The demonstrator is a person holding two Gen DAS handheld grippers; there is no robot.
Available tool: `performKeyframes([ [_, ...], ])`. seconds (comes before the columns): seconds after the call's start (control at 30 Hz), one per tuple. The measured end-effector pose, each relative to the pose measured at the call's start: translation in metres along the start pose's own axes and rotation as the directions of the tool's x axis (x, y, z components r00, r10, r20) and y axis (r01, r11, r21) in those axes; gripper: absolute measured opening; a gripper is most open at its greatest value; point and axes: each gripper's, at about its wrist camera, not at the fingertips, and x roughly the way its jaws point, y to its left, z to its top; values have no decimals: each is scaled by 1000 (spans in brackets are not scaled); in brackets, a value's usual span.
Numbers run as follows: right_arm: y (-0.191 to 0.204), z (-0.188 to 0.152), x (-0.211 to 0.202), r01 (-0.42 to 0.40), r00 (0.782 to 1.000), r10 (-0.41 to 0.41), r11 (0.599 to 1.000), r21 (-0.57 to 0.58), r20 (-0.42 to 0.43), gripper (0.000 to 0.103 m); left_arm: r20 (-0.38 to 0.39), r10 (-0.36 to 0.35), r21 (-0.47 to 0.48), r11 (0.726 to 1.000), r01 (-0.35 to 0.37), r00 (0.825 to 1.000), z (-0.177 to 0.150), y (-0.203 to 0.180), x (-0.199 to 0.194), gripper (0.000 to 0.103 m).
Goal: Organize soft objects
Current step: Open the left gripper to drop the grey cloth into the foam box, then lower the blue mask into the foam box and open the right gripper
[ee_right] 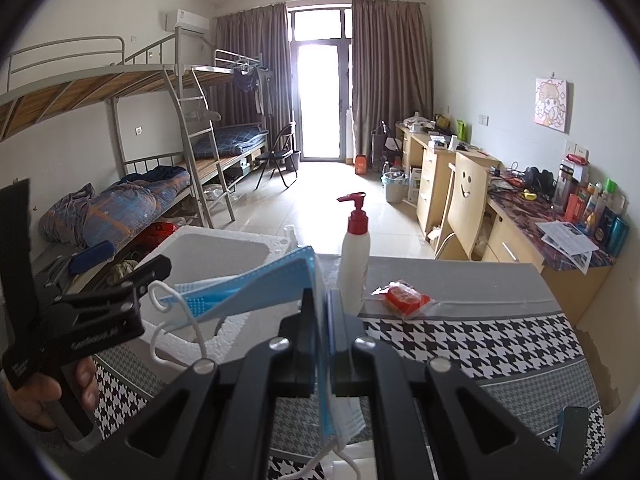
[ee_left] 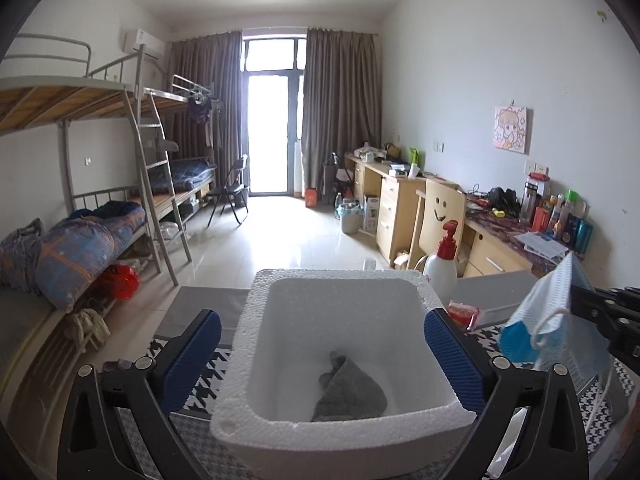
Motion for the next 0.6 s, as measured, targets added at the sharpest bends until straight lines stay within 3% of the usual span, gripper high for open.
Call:
performKeyframes([
  [0.6, 39, 15, 19, -61, 998, 59, 996, -62, -22, 7, 72, 82, -29, 996, -80, 994, -6, 30, -34, 102],
])
